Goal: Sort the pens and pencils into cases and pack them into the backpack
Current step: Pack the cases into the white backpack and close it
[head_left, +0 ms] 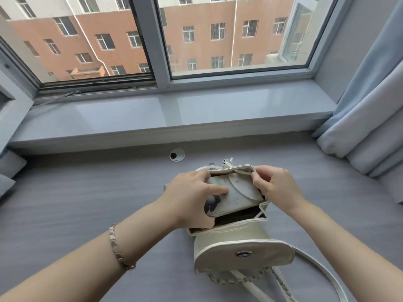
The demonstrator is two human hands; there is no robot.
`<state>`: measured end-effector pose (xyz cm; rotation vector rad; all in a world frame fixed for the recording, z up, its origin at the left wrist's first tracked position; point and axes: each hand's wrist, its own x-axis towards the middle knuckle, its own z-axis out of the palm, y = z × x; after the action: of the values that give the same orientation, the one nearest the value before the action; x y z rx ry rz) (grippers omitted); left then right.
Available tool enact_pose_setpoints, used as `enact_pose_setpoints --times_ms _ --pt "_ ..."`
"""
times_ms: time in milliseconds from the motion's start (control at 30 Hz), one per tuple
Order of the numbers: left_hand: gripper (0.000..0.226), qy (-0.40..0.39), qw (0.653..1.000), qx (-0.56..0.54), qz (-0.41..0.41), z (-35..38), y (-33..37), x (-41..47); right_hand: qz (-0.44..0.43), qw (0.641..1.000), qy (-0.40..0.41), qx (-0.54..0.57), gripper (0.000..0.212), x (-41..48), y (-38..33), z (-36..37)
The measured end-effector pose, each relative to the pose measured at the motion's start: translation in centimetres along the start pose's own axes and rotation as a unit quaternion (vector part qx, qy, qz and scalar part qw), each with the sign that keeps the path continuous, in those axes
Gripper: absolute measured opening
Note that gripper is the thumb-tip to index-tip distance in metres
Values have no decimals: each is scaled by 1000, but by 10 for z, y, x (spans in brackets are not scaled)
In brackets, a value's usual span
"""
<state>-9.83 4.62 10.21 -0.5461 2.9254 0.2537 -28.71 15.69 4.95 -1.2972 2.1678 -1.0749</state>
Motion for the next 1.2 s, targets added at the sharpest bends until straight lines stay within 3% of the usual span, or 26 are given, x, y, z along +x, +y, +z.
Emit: enact_pose_setpoints --times_ms 133,333,367,433,500,567,667,833,933,1033,1200 --pt "60 -14 997 77 20 10 7 0 -12 1000 13 -3 25 5 0 -4" --pt "56 -11 990 124 60 11 11 7 50 996 -12 78 17 2 -4 -6" --pt "55 0 989 127 71 11 10 6 42 998 -11 52 19 0 -7 -3" --pt "51 31 987 132 89 16 12 3 -60 993 70 -77 25 -8 -19 6" --pt "45 63 989 98 86 22 16 0 -183 972 100 -110 28 -17 -36 17" --pt "45 98 991 41 78 26 15 0 -226 971 -4 -76 39 -24 -48 27" --pt "57 121 990 -22 68 22 4 1 -198 969 -134 -61 72 -25 -47 31" --pt "82 85 996 -21 26 13 -14 0 -188 962 -173 -99 104 -15 -39 40" --pt "91 67 997 -21 -17 8 -26 -1 -228 947 -162 -161 99 -7 -42 39" --pt "87 32 997 61 -20 4 -42 -9 -272 928 -138 -214 84 -4 -39 28" --pt "80 2 996 84 23 8 -59 -31 -234 924 -196 -229 82 3 -34 21"
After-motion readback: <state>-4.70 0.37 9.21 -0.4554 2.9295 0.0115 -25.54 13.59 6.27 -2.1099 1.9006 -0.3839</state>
